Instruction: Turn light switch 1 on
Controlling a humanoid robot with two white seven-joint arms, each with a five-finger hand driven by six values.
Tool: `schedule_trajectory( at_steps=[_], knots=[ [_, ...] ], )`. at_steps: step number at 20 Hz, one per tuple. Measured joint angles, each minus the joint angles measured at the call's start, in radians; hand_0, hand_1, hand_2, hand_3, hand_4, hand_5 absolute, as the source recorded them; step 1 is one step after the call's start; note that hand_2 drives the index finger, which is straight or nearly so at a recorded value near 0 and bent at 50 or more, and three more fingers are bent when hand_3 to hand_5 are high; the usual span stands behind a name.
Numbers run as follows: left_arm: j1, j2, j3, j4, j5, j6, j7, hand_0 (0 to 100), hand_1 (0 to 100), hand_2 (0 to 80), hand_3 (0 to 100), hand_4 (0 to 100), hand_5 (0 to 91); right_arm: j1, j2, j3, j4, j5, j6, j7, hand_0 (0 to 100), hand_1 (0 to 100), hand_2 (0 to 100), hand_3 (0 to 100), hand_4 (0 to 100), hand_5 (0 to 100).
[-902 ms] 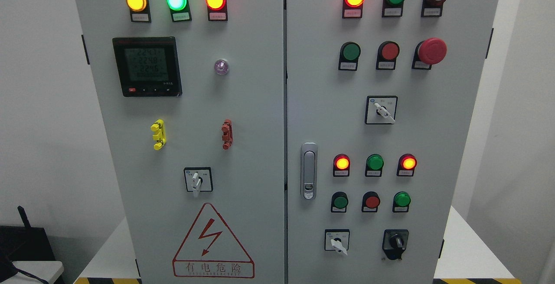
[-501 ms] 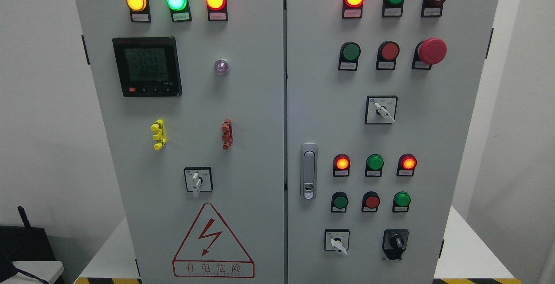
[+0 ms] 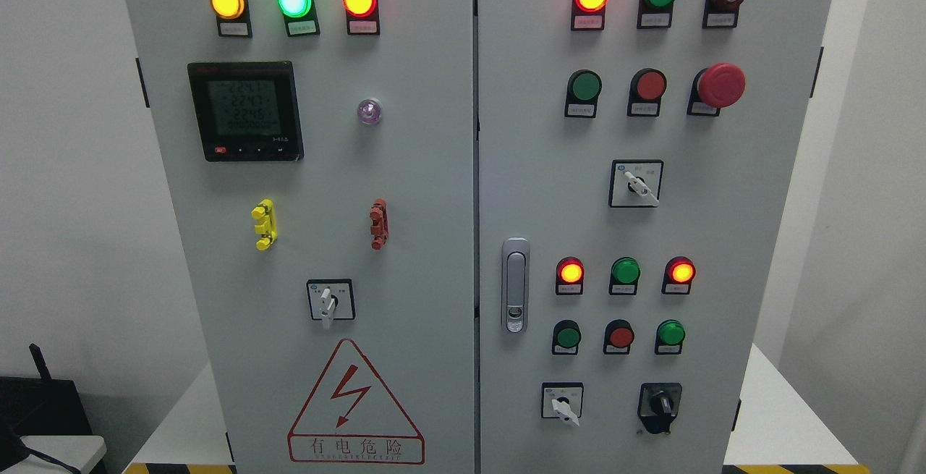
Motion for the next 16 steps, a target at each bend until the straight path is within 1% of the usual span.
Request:
schedule_trajectory(
  at_steps=[2,5,6,8,9,10,13,16],
  knots=[
    [0.026,0.000,0.016,-0.036,-0.016,0.005,0.017,41,0,0.0,0,1,0.0,0.000,0.000,0.000,0.000,0.000,0.000,0.000,12,39,0,0,0,0],
    [0.064,0.000,0.055,-0.093,-0.034,0.007,0.042,42,0,0.0,0,4,0.0,0.000,0.000,0.000,0.000,0.000,0.000,0.000,12,39,0,0,0,0],
    [0.075,0.000,0.069,-0.110,-0.038,0.009,0.056,43,0,0.0,0,7,0.0,0.000,0.000,0.000,0.000,0.000,0.000,0.000,12,39,0,0,0,0],
    [0.094,0.000,0.100,-0.144,-0.043,0.007,0.090,45,0,0.0,5,12,1.8,0.000,0.000,0.000,0.000,0.000,0.000,0.000,12,39,0,0,0,0],
    [0.102,0.000,0.116,-0.160,-0.046,-0.012,0.104,45,0,0.0,8,15,2.5,0.000,0.000,0.000,0.000,0.000,0.000,0.000,12,39,0,0,0,0],
    [0.111,0.000,0.132,-0.176,-0.047,-0.029,0.112,47,0,0.0,16,22,3.5,0.000,0.000,0.000,0.000,0.000,0.000,0.000,12,39,0,0,0,0],
    [0.137,0.000,0.192,-0.234,-0.051,-0.064,0.127,49,0,0.0,24,34,5.8,0.000,0.000,0.000,0.000,0.000,0.000,0.000,12,39,0,0,0,0],
    [0.160,0.000,0.261,-0.308,-0.054,-0.076,0.132,50,0,7.8,27,40,6.7,0.000,0.000,0.000,0.000,0.000,0.000,0.000,12,39,0,0,0,0]
  ],
)
